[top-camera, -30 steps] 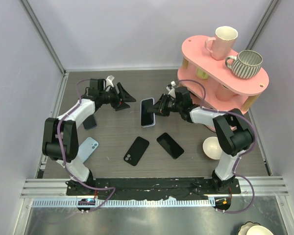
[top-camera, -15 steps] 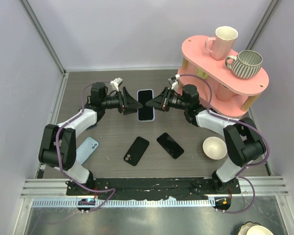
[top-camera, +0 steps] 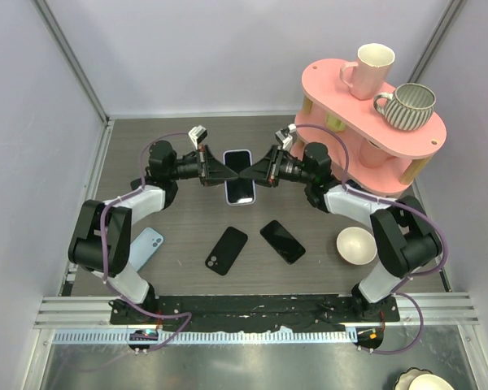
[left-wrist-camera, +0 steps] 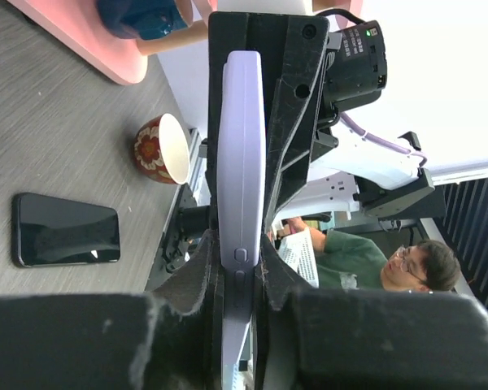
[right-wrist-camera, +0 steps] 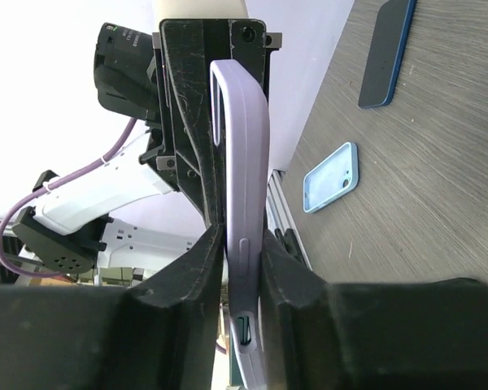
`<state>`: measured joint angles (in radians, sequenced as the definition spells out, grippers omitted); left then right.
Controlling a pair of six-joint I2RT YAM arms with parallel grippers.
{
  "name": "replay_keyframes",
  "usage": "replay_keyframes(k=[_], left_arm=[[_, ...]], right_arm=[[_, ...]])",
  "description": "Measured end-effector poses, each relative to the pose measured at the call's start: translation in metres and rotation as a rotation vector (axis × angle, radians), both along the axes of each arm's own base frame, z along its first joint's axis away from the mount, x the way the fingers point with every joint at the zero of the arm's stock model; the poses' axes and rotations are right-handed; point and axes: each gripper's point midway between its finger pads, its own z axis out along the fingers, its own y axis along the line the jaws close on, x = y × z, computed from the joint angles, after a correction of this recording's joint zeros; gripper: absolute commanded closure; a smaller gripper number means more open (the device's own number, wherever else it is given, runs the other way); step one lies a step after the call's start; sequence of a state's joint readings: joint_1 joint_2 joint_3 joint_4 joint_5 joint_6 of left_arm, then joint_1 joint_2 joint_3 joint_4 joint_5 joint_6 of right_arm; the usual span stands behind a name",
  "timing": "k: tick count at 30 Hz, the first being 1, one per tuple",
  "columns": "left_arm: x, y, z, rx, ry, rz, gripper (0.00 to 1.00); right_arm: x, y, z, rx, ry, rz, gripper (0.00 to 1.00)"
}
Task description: Put the phone into the phone case
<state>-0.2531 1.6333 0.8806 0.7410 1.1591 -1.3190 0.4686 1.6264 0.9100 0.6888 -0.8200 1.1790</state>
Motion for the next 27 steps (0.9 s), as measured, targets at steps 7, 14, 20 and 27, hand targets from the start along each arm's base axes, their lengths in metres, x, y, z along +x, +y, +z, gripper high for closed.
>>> replay_keyframes(k=[7,14,20,27], left_arm=[[0.004,-0.002,-0.002,-0.032,0.028,0.004,1.0],[0.007,-0.003,0.001,-0.046,0.026,0.019,1.0],[0.006,-0.005,0.003,-0.052,0.023,0.013,1.0],[0.006,-0.004,-0.001,-0.033,0.004,0.017,1.0]], right_arm=[[-0.015,-0.004,-0.005,0.012,-0.001,0.012,0.5],[-0.042,-0.009,-0.006,0.032,-0.024,0.045,0.59],[-0.047,-0.011,-0.011,0.029,-0.016,0.045,0.91],[-0.048,-0.01,-0.011,0.033,-0.008,0.045,0.69]])
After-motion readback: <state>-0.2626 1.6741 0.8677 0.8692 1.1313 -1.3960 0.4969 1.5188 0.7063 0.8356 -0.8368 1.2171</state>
